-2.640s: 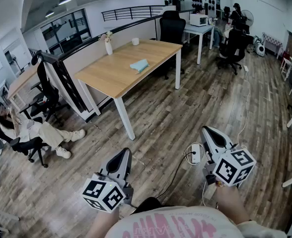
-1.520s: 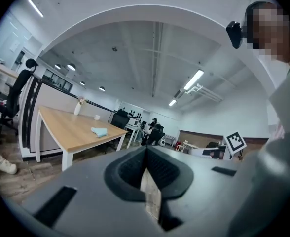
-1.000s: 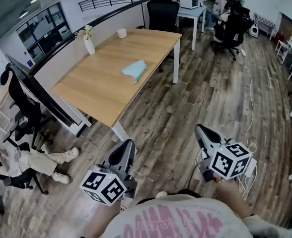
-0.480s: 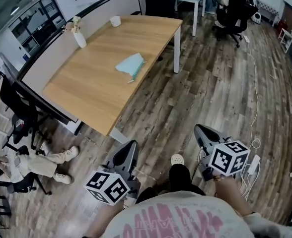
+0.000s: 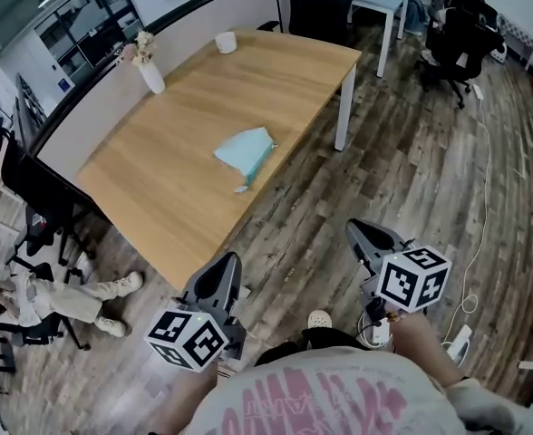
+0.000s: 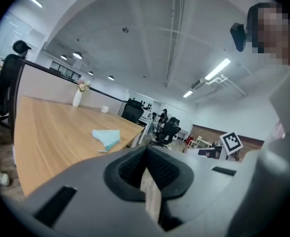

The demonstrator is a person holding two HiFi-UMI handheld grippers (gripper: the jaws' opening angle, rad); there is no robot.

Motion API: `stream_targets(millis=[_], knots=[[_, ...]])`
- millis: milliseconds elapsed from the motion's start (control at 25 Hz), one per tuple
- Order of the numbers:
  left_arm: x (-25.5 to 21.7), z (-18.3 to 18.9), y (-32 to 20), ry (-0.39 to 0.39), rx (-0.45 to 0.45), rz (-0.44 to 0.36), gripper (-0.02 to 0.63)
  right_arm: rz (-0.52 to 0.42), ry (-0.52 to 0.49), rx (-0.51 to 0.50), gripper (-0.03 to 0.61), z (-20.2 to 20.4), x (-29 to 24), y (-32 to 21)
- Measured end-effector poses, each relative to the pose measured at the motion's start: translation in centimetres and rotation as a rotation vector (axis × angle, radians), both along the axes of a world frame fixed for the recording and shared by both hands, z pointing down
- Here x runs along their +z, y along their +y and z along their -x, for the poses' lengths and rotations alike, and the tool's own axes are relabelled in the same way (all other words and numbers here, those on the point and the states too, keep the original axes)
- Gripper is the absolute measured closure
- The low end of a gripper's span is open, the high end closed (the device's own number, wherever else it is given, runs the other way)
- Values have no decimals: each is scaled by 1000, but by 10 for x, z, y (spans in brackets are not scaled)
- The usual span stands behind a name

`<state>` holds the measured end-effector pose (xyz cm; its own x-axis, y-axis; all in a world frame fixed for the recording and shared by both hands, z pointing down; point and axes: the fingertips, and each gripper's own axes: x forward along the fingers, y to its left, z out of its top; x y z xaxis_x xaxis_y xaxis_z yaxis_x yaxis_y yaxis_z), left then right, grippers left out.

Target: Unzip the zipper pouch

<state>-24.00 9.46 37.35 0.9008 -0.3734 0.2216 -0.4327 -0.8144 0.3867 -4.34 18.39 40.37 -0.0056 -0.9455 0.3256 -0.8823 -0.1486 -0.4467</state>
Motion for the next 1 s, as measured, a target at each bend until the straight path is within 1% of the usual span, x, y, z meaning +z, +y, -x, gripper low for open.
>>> stream_targets(millis=[160,240,320,520,760,840,880,960,1000], knots=[[12,-27,-29,-45,-50,11,612,12,-5,-43,581,-35,4,-32],[15,-39,-42,-69,-48,-7,612,9,-2,-55,581,-50,7,-42],[18,-51,-57,-88,-25,-31,612,18,-6,-53,581,-65,16,-48],[16,-91,-87,-160,117,-98,612,35,-73,-32,581,-93,36,-62],[10,-145,-136,-200,194,-128,611,53,-111,11,581,-137,52,-80],[12,-165,-151,-225,252,-154,611,73,-126,39,581,-156,62,-86],[13,-175,-159,-244,289,-173,602,84,-133,55,581,-167,66,-89],[18,-193,-177,-300,365,-220,550,104,-147,85,581,-188,73,-99],[21,-202,-186,-333,405,-242,540,109,-153,96,581,-197,75,-105]])
